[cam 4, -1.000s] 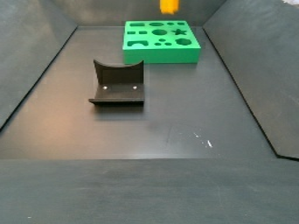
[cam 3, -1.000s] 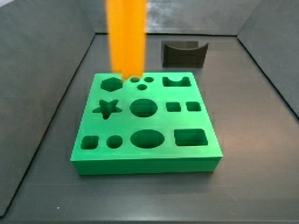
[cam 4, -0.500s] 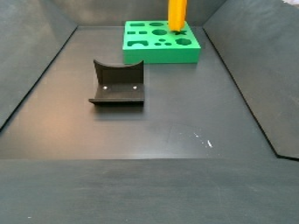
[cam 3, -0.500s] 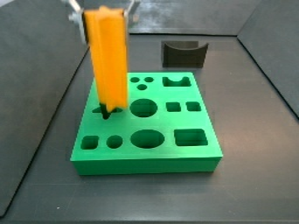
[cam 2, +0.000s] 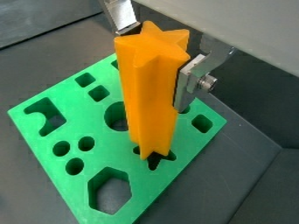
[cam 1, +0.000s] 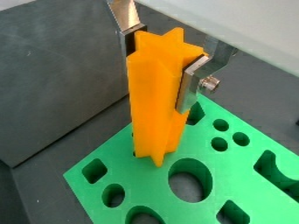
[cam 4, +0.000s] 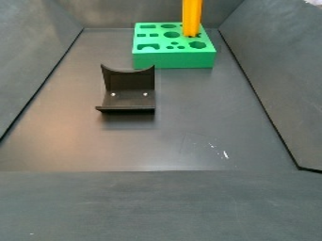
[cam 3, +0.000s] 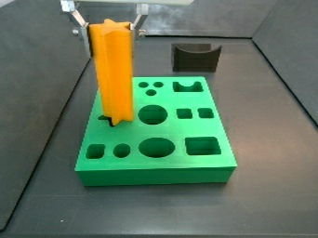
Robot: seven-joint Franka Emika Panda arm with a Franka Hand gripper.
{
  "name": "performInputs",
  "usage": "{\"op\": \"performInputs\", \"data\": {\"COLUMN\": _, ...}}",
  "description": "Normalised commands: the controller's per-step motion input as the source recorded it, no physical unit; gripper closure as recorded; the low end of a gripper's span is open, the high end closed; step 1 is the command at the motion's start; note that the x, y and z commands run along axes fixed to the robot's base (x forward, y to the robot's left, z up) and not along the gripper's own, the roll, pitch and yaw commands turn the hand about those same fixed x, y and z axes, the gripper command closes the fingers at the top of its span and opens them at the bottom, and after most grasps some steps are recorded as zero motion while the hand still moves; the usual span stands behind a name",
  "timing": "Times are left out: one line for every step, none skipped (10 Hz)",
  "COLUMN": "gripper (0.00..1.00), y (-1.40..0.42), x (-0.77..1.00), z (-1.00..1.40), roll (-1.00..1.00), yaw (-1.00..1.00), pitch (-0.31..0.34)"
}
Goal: Insert the star object.
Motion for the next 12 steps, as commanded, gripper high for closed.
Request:
{"op": "performInputs", "data": {"gripper": 1.00, "y": 0.00, "x": 0.00, "z": -0.21, "roll": 0.11, "yaw": 0.30, "pitch": 0.000}}
{"op": "performInputs", "data": {"gripper": 1.00, "y": 0.00, "x": -0.15, "z": -0.21, "roll": 0.12, "yaw": 0.31, "pitch": -0.059}}
{"op": "performInputs", "data": {"gripper": 1.00, "y": -0.03, "x": 0.00, "z": -0.09, "roll": 0.00, "yaw": 0.21, "pitch": -0.044}}
{"op": "performInputs", "data": {"gripper": 1.00, "y": 0.00, "x": 0.00, "z": -0.07, "roll": -0.01, "yaw": 0.08, "pitch": -0.040}}
{"op": "performInputs", "data": {"gripper": 1.00, "y": 0.00, "x": -0.09, "z": -0.16, "roll": 0.04, "yaw": 0.27, "pitch": -0.041}}
{"op": "performInputs", "data": {"gripper": 1.00, "y": 0.00, "x": -0.13, "z": -0.20, "roll": 0.11, "yaw": 0.41, "pitch": -0.044}}
{"op": "performInputs", "data": {"gripper": 1.00, "y": 0.00, "x": -0.07, "z": -0.19, "roll": 0.11, "yaw": 0.43, "pitch": -0.036}}
{"op": "performInputs", "data": {"gripper": 1.00, "y": 0.00, "x": -0.03, "z": -0.18, "roll": 0.14, "yaw": 0.45, "pitch": -0.006}}
{"op": "performInputs", "data": {"gripper": 1.00, "y": 0.00, "x": -0.04, "z": -0.15, "roll": 0.13, "yaw": 0.29, "pitch": 0.000}}
{"op": "performInputs", "data": {"gripper": 1.00, "y": 0.00, "x": 0.00, "z": -0.15, "roll": 0.13, "yaw": 0.17, "pitch": 0.000}}
{"op": "performInputs", "data": {"gripper": 1.00, "y": 0.00, "x": -0.07, "z": -0.14, "roll": 0.20, "yaw": 0.32, "pitch": 0.000}}
{"op": "performInputs", "data": {"gripper": 1.00, "y": 0.00, "x": -0.12, "z": -0.15, "roll": 0.16, "yaw": 0.36, "pitch": 0.000}}
